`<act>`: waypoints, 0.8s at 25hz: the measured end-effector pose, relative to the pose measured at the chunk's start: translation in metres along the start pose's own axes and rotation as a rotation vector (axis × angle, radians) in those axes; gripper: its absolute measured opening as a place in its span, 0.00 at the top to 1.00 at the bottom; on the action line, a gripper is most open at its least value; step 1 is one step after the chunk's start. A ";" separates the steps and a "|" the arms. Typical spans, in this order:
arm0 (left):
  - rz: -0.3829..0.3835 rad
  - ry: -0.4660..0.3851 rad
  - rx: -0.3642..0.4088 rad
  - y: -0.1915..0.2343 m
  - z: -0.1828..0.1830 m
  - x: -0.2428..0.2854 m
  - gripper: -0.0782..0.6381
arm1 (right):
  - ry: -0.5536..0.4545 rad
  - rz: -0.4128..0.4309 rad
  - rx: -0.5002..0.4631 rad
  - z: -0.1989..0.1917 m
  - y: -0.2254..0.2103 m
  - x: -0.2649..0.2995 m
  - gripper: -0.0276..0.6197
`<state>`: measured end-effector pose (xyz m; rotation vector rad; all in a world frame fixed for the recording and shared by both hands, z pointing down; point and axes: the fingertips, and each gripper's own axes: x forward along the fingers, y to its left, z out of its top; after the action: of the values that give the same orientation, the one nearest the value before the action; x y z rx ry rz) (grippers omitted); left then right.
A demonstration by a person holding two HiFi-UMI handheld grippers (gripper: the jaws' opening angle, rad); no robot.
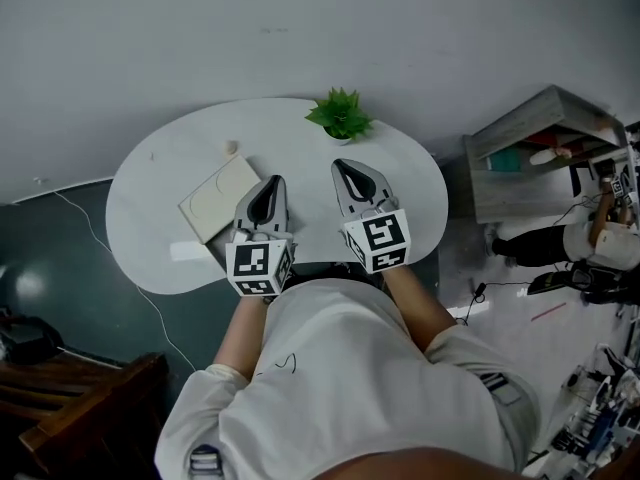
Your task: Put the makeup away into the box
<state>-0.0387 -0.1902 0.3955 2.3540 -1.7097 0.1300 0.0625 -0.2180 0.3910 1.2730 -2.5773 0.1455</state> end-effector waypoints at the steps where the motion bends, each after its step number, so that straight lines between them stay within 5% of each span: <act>1: 0.003 -0.022 0.009 0.000 0.010 -0.003 0.86 | -0.030 -0.010 -0.010 0.012 -0.002 -0.004 0.96; 8: 0.026 -0.136 0.078 -0.003 0.060 -0.023 0.86 | -0.149 -0.064 -0.059 0.061 -0.012 -0.025 0.96; 20: 0.022 -0.130 0.077 -0.006 0.060 -0.027 0.86 | -0.142 -0.033 -0.081 0.064 0.001 -0.027 0.96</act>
<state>-0.0449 -0.1771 0.3304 2.4482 -1.8212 0.0475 0.0655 -0.2094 0.3221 1.3397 -2.6478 -0.0574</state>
